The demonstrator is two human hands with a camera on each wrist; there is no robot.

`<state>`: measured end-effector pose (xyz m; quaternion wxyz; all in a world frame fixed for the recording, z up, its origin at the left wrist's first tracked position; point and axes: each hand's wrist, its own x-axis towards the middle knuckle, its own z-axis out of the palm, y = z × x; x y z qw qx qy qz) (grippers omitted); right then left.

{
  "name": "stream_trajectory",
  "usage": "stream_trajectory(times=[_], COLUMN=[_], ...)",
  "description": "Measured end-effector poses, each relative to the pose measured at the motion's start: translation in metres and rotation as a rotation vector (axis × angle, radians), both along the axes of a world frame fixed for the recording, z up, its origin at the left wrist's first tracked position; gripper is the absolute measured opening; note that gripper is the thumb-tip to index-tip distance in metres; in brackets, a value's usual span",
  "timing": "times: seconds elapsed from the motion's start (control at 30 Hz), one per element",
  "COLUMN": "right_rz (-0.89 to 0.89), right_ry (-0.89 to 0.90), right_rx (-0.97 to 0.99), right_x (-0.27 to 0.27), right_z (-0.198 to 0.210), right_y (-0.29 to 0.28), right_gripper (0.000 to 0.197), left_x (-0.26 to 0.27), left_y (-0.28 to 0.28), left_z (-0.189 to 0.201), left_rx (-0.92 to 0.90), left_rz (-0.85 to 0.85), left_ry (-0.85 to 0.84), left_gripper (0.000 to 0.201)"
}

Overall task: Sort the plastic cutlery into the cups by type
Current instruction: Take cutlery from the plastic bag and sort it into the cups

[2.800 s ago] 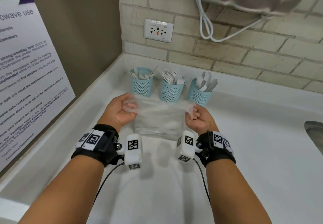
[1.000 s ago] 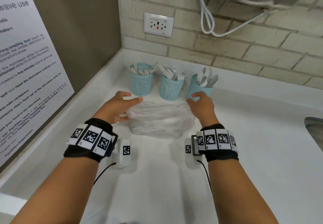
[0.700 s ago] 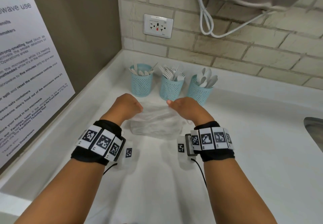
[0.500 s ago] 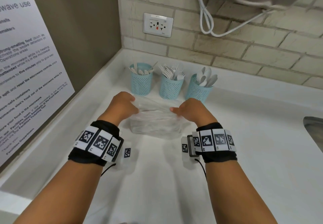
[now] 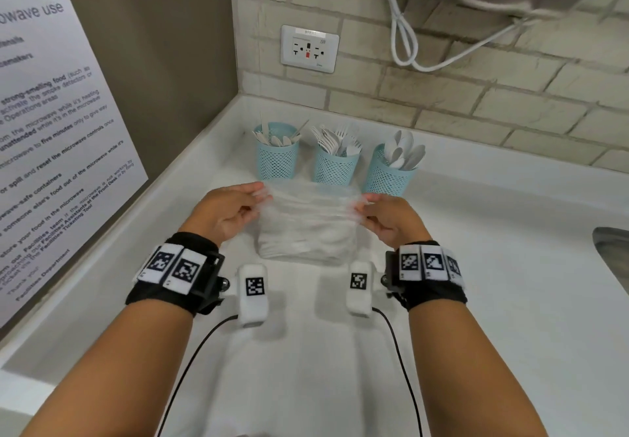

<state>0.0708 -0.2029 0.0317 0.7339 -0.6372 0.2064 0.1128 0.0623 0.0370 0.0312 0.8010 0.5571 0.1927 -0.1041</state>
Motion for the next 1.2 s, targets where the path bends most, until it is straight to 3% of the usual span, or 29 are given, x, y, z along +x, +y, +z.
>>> stream_trajectory(times=[0.07, 0.13, 0.3, 0.33, 0.4, 0.47, 0.53, 0.63, 0.67, 0.8, 0.87, 0.93, 1.0, 1.1, 1.2], right_rz=[-0.112, -0.25, -0.367, -0.356, -0.312, -0.261, -0.196, -0.009, 0.063, 0.42, 0.453, 0.382, 0.287, 0.149, 0.18], right_ry=[0.078, 0.139, 0.267, 0.287, 0.283, 0.245, 0.193, -0.051, -0.113, -0.198, -0.243, -0.315, -0.342, -0.21, -0.042], right_rx=[0.369, 0.616, 0.727, 0.74, 0.613, 0.438, 0.17, -0.412, -0.523, -0.85, -1.001, -1.138, -1.035, -0.421, 0.059], right_x=[0.001, 0.002, 0.014, 0.012, 0.009, 0.007, 0.007, 0.004, 0.001, 0.003, 0.005, 0.005, 0.006, 0.008, 0.004], right_z=[0.0, -0.006, -0.031, -0.033, -0.033, -0.024, -0.018, -0.004, 0.0, -0.002, -0.009, -0.013, -0.015, -0.016, -0.013], right_y=[-0.005, -0.009, -0.01, -0.01, -0.009, -0.009, -0.008, 0.0, 0.004, 0.017, 0.021, 0.022, 0.016, 0.0, -0.011], right_gripper=[0.019, 0.023, 0.044, 0.039, 0.027, 0.022, 0.012, 0.03, 0.035, 0.048, 0.045, 0.026, 0.02, 0.014, 0.009], left_x=[0.002, 0.003, 0.003, 0.003, 0.005, 0.006, 0.004, 0.001, -0.001, -0.001, -0.001, -0.001, 0.001, 0.004, 0.003], left_y=[0.003, 0.003, 0.004, 0.003, 0.004, 0.004, 0.004, 0.0, -0.003, -0.019, -0.023, -0.022, -0.017, -0.006, -0.001], left_z=[-0.002, -0.007, -0.01, -0.012, -0.016, -0.017, -0.012, -0.003, 0.0, 0.004, 0.001, -0.002, -0.005, -0.006, -0.005], left_rx=[-0.226, -0.356, -0.445, -0.46, -0.497, -0.394, -0.148, 0.344, 0.461, 0.809, 0.92, 0.925, 0.847, 0.605, 0.244], left_rz=[0.033, 0.067, 0.061, 0.066, 0.097, 0.074, -0.019, -0.183, -0.217, -0.321, -0.358, -0.374, -0.317, -0.201, -0.175], left_ry=[0.079, 0.155, 0.253, 0.254, 0.269, 0.273, 0.278, 0.165, 0.103, -0.118, -0.148, -0.136, -0.11, -0.033, 0.037], left_gripper=[0.04, 0.039, 0.036, 0.038, 0.039, 0.02, 0.013, 0.024, 0.028, 0.016, 0.018, 0.024, 0.025, 0.019, 0.028])
